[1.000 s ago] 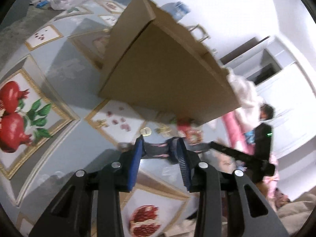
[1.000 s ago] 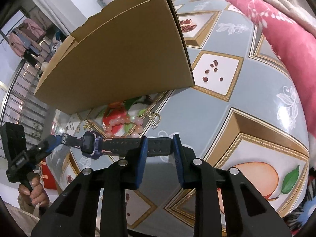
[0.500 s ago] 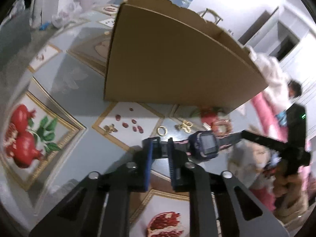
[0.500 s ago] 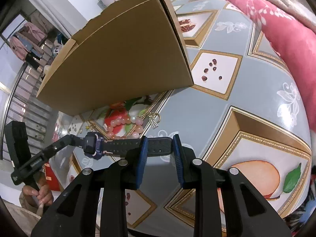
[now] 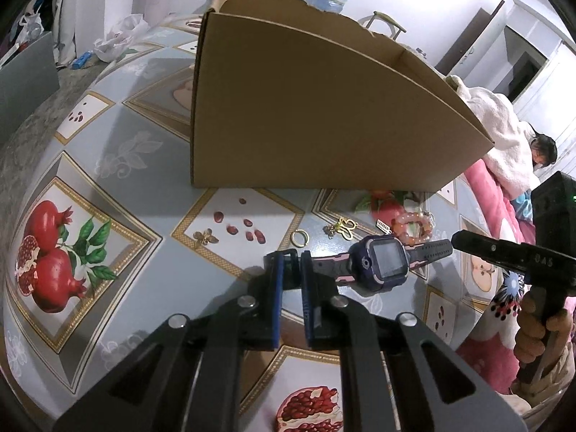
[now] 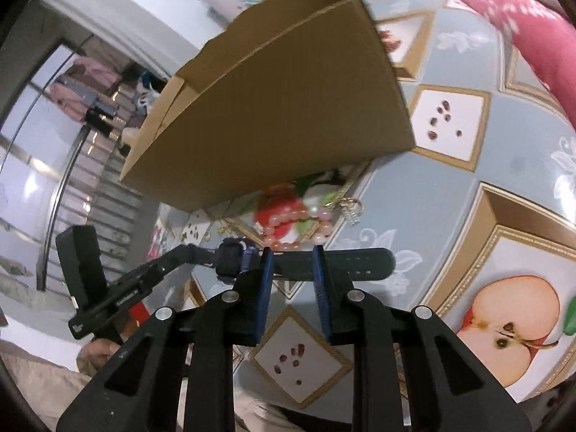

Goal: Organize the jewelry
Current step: 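Grasp the watch face with the left gripper while the right gripper grasps the strap end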

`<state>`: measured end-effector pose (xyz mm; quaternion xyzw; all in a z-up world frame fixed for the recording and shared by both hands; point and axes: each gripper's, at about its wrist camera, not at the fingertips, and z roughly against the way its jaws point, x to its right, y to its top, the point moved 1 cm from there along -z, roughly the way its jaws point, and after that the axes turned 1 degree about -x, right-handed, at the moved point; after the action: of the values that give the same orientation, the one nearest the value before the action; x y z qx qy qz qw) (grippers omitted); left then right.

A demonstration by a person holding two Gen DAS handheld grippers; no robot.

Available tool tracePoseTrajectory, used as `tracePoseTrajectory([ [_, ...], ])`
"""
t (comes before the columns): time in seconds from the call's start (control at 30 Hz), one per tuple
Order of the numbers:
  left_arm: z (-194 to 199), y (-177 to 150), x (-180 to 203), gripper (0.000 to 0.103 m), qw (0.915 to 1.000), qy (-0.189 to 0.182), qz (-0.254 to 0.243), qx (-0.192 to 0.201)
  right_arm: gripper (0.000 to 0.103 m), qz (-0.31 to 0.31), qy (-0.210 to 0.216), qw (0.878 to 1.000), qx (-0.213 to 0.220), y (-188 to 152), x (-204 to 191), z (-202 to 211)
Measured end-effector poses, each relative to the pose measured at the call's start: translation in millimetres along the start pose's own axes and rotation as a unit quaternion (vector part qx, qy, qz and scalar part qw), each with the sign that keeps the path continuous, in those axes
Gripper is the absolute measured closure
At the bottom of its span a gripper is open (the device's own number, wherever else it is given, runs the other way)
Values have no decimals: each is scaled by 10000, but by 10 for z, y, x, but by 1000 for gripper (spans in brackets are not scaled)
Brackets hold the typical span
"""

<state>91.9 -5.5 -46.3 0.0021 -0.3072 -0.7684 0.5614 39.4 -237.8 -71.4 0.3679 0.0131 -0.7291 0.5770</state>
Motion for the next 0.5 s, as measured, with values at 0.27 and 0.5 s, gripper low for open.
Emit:
tracePoseTrajectory([
  [0.27, 48, -42, -33, 94, 10000, -39, 0, 21, 66, -142, -932, 9955, -62, 15, 192, -12],
  [0.5, 57, -49, -38, 94, 10000, -62, 10, 27, 61, -309, -346, 9988, -141, 14, 195, -31],
])
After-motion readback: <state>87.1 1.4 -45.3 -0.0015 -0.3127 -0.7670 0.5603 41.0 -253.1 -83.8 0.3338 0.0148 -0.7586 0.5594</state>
